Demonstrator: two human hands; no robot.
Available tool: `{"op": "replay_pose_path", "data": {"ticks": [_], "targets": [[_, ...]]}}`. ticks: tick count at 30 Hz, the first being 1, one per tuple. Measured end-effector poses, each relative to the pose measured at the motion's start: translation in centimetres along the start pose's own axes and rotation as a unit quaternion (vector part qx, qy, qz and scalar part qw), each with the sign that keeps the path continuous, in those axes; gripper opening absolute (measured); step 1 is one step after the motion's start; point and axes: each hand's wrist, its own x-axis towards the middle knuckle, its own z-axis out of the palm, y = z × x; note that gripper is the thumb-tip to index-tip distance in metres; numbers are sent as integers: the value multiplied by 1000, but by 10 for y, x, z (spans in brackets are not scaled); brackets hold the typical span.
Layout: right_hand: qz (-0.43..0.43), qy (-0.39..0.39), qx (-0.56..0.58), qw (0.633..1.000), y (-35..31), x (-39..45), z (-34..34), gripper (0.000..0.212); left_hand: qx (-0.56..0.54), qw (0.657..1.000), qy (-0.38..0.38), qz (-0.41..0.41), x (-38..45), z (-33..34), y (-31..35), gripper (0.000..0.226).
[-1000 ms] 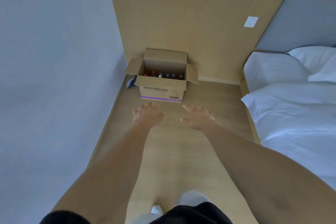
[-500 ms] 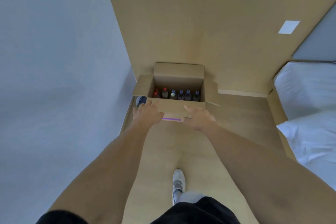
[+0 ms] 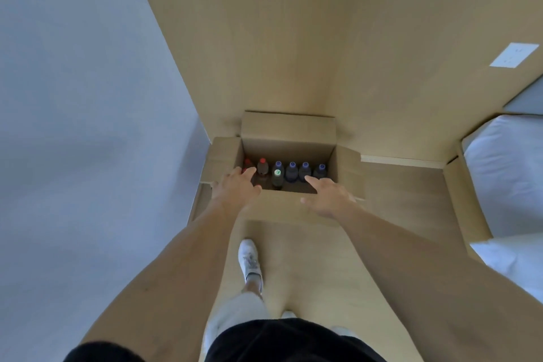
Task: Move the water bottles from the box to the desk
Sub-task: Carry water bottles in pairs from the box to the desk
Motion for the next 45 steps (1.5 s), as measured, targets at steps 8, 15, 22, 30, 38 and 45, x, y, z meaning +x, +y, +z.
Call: {"op": "replay_pose_path", "data": {"ticks": [8,15,22,30,38,45], "targets": [[42,0,27,999,-11,113,-46,69,17,998,-30,46,144,-35,0,57],[69,-39,61,995,-23,203,-51,69,28,994,-84,65,247,-45,-13,61],[84,-102,95,987,-14,286,-6,69,15,993,-111,39,325,8,-43,63],[54,-168,121,977,1,385,103,69,76,981,-179,5,389,131,-72,73],[9,-245,97,965,6,470,202,75,133,963,-235,-15,441,222,-93,63],[-63,-272,60,958,-7,535,265,86,198,952,-235,0,463,267,-110,45]]}}
